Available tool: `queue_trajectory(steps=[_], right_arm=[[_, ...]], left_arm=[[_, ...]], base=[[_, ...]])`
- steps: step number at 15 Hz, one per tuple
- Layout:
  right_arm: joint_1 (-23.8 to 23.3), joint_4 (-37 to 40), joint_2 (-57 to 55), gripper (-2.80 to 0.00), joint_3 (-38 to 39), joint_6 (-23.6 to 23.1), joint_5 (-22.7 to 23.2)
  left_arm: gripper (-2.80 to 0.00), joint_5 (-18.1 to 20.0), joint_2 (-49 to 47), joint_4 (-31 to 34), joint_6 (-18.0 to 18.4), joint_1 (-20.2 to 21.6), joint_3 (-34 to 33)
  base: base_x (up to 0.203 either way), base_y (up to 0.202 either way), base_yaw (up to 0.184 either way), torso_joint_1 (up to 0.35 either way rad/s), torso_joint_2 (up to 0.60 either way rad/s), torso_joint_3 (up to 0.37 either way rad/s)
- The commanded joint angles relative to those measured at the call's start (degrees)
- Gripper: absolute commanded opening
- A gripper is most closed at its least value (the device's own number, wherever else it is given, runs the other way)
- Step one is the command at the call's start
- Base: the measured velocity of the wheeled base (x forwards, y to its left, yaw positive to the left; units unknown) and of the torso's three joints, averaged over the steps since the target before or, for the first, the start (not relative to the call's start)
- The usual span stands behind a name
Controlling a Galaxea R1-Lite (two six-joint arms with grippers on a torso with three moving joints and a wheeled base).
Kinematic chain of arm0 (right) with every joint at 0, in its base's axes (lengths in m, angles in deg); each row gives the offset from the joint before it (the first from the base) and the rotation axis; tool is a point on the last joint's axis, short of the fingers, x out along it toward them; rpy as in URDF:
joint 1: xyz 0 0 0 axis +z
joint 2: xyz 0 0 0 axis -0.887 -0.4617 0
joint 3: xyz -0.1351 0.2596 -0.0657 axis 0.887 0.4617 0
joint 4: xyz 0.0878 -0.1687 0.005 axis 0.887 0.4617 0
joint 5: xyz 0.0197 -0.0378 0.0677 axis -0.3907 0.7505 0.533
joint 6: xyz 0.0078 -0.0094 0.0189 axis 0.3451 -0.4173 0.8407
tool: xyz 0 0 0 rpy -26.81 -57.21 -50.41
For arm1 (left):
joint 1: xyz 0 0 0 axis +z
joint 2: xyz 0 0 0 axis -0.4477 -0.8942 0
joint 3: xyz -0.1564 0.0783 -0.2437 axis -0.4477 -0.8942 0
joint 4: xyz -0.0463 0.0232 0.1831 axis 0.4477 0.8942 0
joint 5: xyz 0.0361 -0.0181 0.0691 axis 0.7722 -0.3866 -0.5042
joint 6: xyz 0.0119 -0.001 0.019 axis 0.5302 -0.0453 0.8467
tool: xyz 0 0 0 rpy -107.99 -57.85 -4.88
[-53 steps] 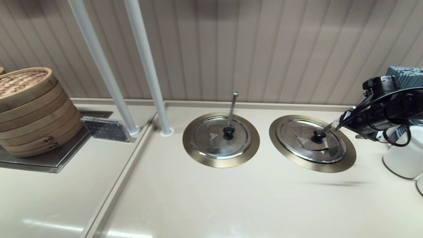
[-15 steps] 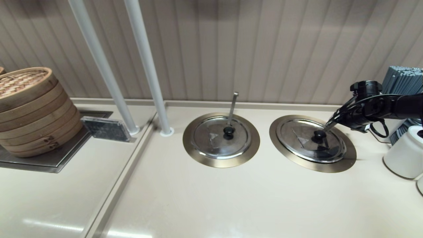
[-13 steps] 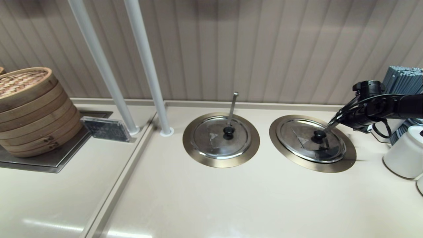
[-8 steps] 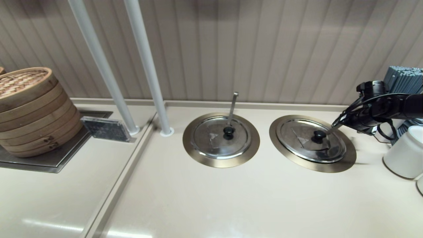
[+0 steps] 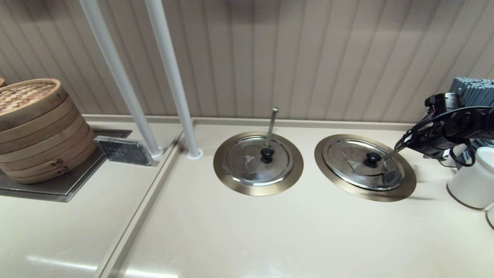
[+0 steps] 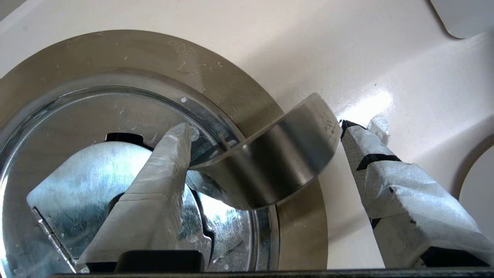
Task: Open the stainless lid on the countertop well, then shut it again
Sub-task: Put the spoon in the groove
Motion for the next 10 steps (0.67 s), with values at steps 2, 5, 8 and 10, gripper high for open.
queue_trajectory(steps=[2, 5, 8, 10], right_arm=[[-0.4, 0.1, 1.9, 0.00, 2.4, 0.1, 0.1], [-0.8, -0.1, 3.8, 0.00, 5.3, 0.1, 2.0], [-1.2, -0.4, 2.1, 0.00, 4.4, 0.0, 2.2], [-1.2, -1.0, -0.2, 0.00, 1.7, 0.0, 2.1]], left_arm=[[-2.80, 0.0, 0.0, 0.1, 0.0, 0.0, 0.0], [-2.80, 0.0, 0.0, 0.0, 0.0, 0.0, 0.0], [-2.80, 0.0, 0.0, 0.0, 0.0, 0.0, 0.0], [-2.80, 0.0, 0.0, 0.0, 0.0, 0.0, 0.0]], base=[[0.000, 0.000, 0.000, 0.000, 0.00, 0.000], [0.000, 0.000, 0.000, 0.000, 0.00, 0.000], [0.000, 0.000, 0.000, 0.000, 0.00, 0.000], [0.000, 0.000, 0.000, 0.000, 0.00, 0.000]])
